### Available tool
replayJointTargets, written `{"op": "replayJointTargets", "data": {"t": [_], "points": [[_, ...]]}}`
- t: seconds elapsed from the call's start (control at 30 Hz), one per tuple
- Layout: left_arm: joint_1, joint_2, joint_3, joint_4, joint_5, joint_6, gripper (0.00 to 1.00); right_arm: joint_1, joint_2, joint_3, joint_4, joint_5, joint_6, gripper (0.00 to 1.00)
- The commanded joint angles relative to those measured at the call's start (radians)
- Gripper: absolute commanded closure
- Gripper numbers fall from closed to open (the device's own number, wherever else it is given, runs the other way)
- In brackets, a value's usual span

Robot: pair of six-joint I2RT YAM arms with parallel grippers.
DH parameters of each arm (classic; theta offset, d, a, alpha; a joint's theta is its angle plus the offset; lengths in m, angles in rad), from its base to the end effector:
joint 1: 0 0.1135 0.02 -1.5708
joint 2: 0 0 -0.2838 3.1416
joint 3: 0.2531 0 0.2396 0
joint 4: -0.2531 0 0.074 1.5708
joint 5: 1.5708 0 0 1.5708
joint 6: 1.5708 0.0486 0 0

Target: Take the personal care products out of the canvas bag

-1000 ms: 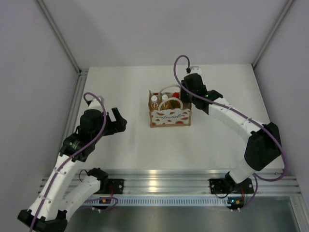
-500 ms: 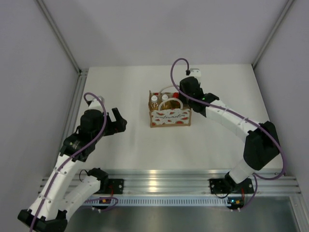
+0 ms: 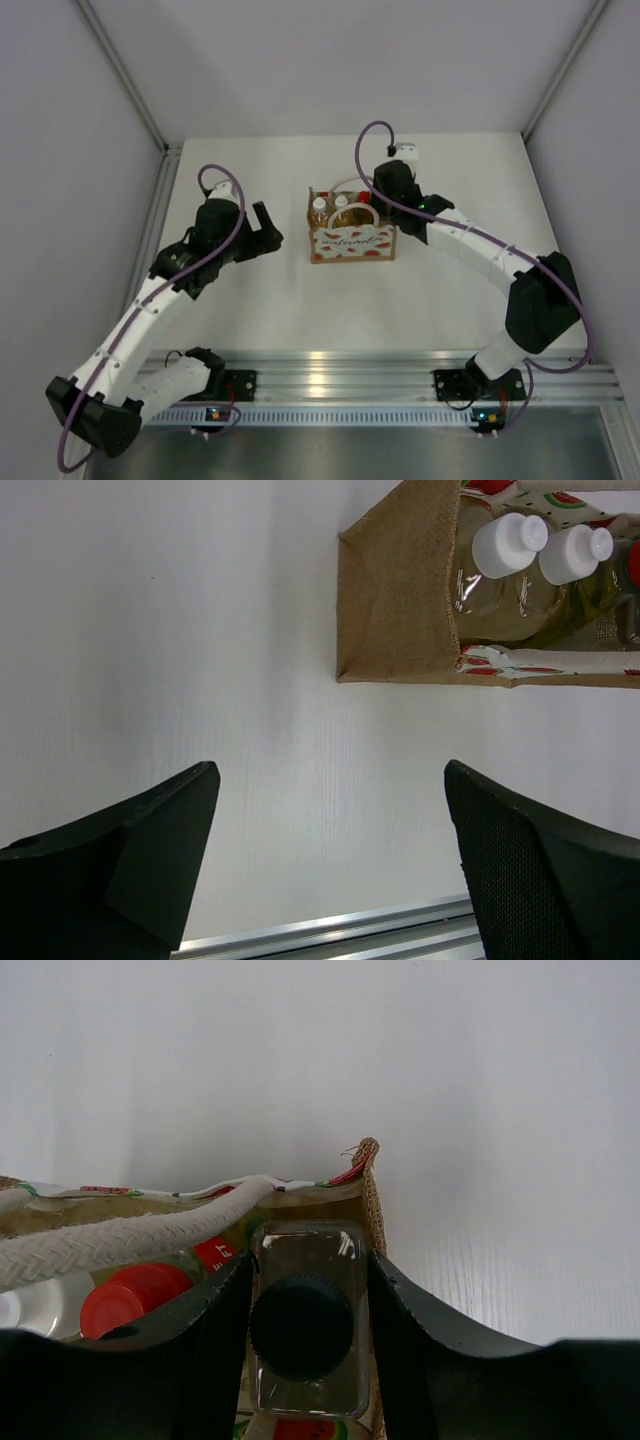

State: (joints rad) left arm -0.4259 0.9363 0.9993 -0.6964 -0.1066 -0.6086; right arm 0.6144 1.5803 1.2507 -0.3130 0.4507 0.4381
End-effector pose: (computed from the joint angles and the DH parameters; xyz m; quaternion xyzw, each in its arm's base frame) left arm 0.1643 -0.0689 0.3441 -0.1052 0.8850 -0.1817 0.4156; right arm 0.3030 0.1878 0.3084 0.0229 0.8770 0.0464 0.4776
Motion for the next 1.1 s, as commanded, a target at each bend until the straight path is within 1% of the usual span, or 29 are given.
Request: {"op": "replayJointTargets", "data": {"t": [0.0,0.03,0.07,0.1,0.13,0.23,0.3,0.33,0.37,0.5,0.63,0.7,0.8,0.93,1.0,1.07], "points": [[-0.078,0.097,0.091,0.093,-0.08,-0.08,0.02,0.024,0.035,-0.059,-0.106,-0.011,0.022,0.57],[-0.132,0.154,0.107,0.097,-0.111,-0.091,0.02,0.022,0.027,-0.068,-0.104,-0.004,0.024,0.57],[-0.157,0.18,0.12,0.1,-0.142,-0.108,0.02,0.024,0.027,-0.069,-0.104,-0.003,0.024,0.57],[-0.181,0.208,0.133,0.103,-0.201,-0.118,0.02,0.024,0.027,-0.071,-0.103,-0.006,0.024,0.57],[-0.221,0.258,0.156,0.118,-0.223,-0.134,0.02,0.024,0.029,-0.073,-0.103,-0.013,0.024,0.57],[-0.275,0.353,0.195,0.175,-0.268,-0.146,0.02,0.024,0.027,-0.079,-0.104,-0.024,0.022,0.57],[-0.287,0.396,0.22,0.192,-0.297,-0.161,0.04,0.027,0.021,-0.079,-0.104,-0.027,0.019,0.57],[-0.293,0.436,0.241,0.198,-0.301,-0.171,0.1,0.027,0.018,-0.079,-0.103,-0.029,0.016,0.57],[-0.295,0.455,0.252,0.199,-0.306,-0.172,0.14,0.025,0.014,-0.079,-0.104,-0.03,0.014,0.57],[-0.298,0.522,0.278,0.209,-0.413,-0.189,0.19,0.025,-0.008,-0.088,-0.103,-0.05,0.001,0.57],[-0.298,0.571,0.305,0.209,-0.439,-0.204,0.32,0.028,-0.022,-0.103,-0.103,-0.053,-0.006,0.57],[-0.298,0.594,0.303,0.207,-0.449,-0.212,0.4,0.028,-0.031,-0.109,-0.103,-0.06,-0.004,0.57],[-0.298,0.608,0.263,0.233,-0.455,-0.24,0.42,0.028,-0.043,-0.119,-0.089,-0.081,-0.007,0.57],[-0.298,0.647,0.251,0.236,-0.406,-0.256,0.61,0.031,-0.039,-0.112,-0.089,-0.095,-0.007,0.55],[-0.298,0.659,0.239,0.242,-0.404,-0.266,0.73,0.033,-0.031,-0.109,-0.089,-0.096,-0.004,0.55],[-0.298,0.662,0.207,0.251,-0.403,-0.281,0.9,0.036,-0.025,-0.103,-0.089,-0.098,-0.006,0.55]]}}
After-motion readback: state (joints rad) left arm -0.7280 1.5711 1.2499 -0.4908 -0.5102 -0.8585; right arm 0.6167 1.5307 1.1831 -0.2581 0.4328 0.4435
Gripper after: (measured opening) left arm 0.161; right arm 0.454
